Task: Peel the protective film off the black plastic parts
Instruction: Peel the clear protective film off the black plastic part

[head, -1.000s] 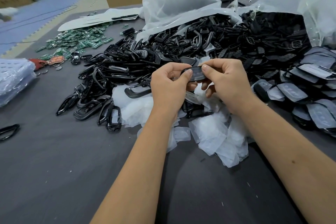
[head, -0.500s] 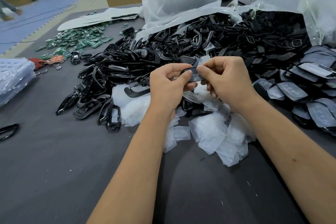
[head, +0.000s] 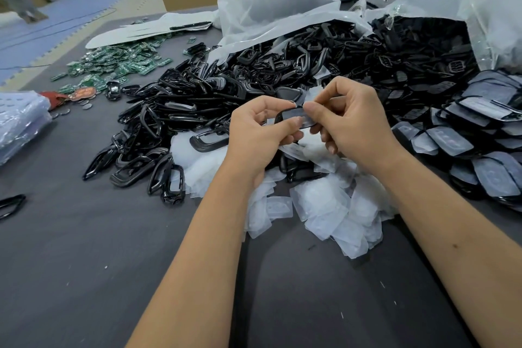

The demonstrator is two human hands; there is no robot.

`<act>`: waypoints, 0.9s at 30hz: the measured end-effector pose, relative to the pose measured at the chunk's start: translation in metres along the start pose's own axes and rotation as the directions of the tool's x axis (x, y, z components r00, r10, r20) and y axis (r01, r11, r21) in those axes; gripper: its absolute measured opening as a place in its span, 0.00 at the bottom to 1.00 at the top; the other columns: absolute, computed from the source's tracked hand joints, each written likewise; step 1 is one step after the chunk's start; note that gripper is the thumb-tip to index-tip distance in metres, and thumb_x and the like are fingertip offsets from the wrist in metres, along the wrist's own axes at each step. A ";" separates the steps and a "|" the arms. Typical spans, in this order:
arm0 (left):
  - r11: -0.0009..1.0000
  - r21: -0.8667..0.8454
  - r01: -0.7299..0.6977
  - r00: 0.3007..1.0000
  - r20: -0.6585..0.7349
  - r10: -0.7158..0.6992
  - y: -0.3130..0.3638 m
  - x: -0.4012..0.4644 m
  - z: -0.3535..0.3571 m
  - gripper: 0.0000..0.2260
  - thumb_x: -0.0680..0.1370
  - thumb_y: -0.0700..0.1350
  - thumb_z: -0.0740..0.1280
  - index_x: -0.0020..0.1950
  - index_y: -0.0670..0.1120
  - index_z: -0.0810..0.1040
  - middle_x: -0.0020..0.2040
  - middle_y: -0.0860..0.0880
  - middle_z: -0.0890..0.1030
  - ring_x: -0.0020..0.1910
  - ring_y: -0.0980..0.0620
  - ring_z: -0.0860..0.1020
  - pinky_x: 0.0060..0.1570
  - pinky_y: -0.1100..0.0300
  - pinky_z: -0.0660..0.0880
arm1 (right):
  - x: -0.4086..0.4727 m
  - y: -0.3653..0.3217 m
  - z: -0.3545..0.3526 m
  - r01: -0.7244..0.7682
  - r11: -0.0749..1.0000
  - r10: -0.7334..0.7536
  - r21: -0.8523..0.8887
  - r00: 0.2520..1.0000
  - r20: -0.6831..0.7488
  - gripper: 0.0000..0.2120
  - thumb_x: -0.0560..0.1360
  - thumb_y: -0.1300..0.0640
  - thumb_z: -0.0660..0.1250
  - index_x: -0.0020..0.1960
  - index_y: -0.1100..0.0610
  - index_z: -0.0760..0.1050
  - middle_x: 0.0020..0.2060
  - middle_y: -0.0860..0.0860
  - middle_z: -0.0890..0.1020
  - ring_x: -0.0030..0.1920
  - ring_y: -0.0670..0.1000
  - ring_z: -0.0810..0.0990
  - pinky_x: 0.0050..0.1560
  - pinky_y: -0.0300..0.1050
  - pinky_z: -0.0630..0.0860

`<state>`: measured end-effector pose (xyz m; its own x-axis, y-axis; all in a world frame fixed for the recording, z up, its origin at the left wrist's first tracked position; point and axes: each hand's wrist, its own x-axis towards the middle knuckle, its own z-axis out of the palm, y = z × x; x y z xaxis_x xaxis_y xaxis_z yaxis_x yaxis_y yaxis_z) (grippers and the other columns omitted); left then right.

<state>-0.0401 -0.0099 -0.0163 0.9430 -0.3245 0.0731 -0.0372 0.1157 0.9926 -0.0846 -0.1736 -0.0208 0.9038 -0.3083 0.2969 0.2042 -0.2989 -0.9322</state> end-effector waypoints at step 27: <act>0.899 -0.402 0.176 0.984 0.049 -0.171 0.006 0.003 -0.006 0.04 0.81 0.38 0.70 0.49 0.40 0.85 0.45 0.46 0.87 0.38 0.54 0.83 0.37 0.69 0.78 | 0.002 -0.001 -0.002 -0.178 0.955 0.151 0.239 0.980 0.127 0.06 0.78 0.54 0.74 0.45 0.53 0.88 0.42 0.53 0.85 0.40 0.52 0.81 0.39 0.45 0.78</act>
<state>-0.0359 -0.0047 -0.0109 0.9182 -0.3851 -0.0925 0.2653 0.4246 0.8657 -0.0839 -0.1756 -0.0189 0.9646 -0.2325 0.1241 0.1240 -0.0149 -0.9922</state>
